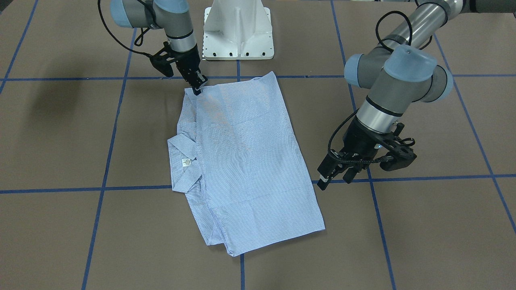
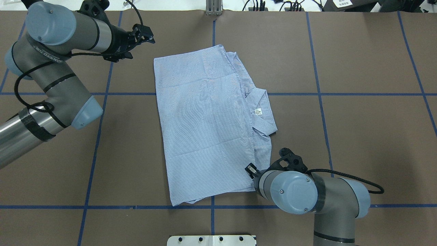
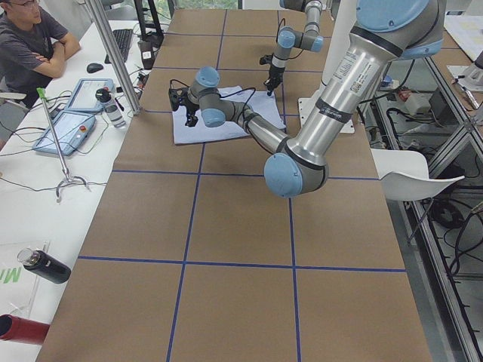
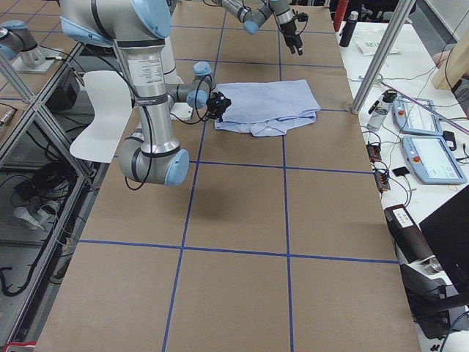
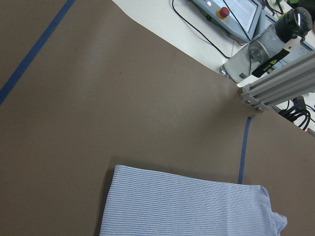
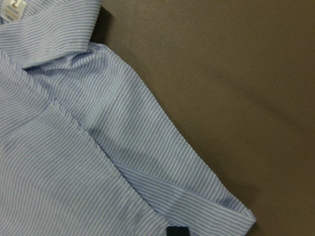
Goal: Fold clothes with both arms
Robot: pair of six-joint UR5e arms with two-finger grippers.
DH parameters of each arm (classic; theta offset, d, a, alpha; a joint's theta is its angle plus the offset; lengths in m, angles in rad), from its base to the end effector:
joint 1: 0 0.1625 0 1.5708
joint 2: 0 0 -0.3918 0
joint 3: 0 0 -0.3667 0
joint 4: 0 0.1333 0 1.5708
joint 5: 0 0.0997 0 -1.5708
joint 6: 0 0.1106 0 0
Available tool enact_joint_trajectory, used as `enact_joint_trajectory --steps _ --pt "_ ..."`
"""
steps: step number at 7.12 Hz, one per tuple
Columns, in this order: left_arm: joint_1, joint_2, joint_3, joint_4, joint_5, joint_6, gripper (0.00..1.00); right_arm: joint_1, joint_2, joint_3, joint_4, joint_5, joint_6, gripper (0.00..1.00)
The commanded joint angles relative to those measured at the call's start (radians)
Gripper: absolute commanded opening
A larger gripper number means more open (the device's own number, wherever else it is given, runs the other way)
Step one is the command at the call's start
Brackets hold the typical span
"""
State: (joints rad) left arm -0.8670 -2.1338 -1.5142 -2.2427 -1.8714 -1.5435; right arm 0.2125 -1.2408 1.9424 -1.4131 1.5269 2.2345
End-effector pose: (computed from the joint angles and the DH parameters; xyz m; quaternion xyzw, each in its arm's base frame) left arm 0.3540 -0.5725 0.2643 0.1253 0.5492 -0.2591 0.7846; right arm -0.5142 -0.2523 0.2931 -0.0737 -0.4104 0.3938 0.8192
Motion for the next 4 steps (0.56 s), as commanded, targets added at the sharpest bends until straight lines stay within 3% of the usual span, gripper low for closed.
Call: enact_joint_trajectory --steps 1,2,3,4 --pt "0.000 0.002 0.003 0.000 0.000 -0.003 1.00 0.011 0.009 0.021 -0.108 0.025 -0.073 0.00" --pt "0.000 0.002 0.005 0.000 0.000 -0.003 1.00 0.004 0.018 0.042 -0.178 0.029 -0.148 0.00" --pt "0.000 0.002 0.006 0.000 0.000 -0.004 1.00 -0.001 0.018 0.040 -0.182 0.030 -0.235 0.56" --pt "0.000 0.002 0.008 0.000 0.002 -0.003 1.00 -0.001 0.036 0.041 -0.179 0.029 -0.274 1.00"
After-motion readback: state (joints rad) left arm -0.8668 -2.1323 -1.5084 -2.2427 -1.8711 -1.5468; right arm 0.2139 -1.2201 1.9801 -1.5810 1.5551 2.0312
